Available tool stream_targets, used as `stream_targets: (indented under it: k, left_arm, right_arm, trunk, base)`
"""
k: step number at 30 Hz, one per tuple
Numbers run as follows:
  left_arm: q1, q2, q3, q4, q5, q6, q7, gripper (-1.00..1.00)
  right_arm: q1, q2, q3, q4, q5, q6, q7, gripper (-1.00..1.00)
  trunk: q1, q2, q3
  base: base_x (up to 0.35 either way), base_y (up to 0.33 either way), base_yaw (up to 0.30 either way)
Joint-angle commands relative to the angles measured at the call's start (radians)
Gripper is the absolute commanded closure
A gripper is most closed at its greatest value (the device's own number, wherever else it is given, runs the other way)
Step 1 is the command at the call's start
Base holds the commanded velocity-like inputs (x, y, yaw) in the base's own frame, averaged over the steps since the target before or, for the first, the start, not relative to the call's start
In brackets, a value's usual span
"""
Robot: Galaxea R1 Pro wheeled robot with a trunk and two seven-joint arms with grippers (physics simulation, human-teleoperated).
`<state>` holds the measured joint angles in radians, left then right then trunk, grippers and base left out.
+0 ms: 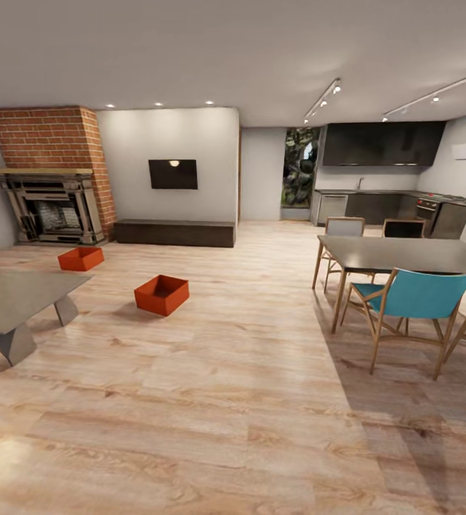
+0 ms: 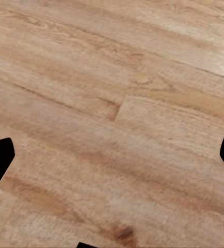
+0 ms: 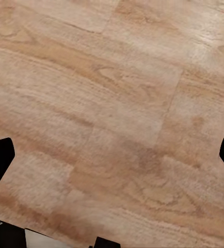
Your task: Move the two storage containers from the living room to the garage. In the garage, place one container on the floor and stack the other container on top of it (either order is fine).
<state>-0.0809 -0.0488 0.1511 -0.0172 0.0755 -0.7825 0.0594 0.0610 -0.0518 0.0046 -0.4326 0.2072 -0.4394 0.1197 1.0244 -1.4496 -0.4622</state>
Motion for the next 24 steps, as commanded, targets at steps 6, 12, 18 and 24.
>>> stream_targets:
  k: [6,12,18,24]
  left_arm:
    - [0.000,0.000,-0.004,0.000,0.007,-0.003,0.000,-1.00]
    - [0.000,0.000,-0.004,0.000,0.007,-0.003,0.000,-1.00]
    - [0.000,0.000,-0.004,0.000,0.007,-0.003,0.000,-1.00]
    - [0.000,0.000,-0.004,0.000,0.007,-0.003,0.000,-1.00]
  right_arm:
    - [0.000,0.000,0.000,-0.001,0.000,-0.001,0.003,-1.00]
    - [0.000,0.000,0.000,-0.001,0.000,-0.001,0.003,-1.00]
    - [0.000,0.000,0.000,-0.001,0.000,-0.001,0.003,-1.00]
    - [0.000,0.000,0.000,-0.001,0.001,-0.001,0.003,-1.00]
  trunk:
    - [0.001,0.000,-0.001]
    - [0.001,0.000,-0.001]
    - [0.001,0.000,-0.001]
    - [0.001,0.000,-0.001]
  base:
    - [0.325,-0.077,0.000]
    - [0.325,-0.074,0.000]
    - [0.325,-0.072,0.000]
    - [0.325,-0.072,0.000]
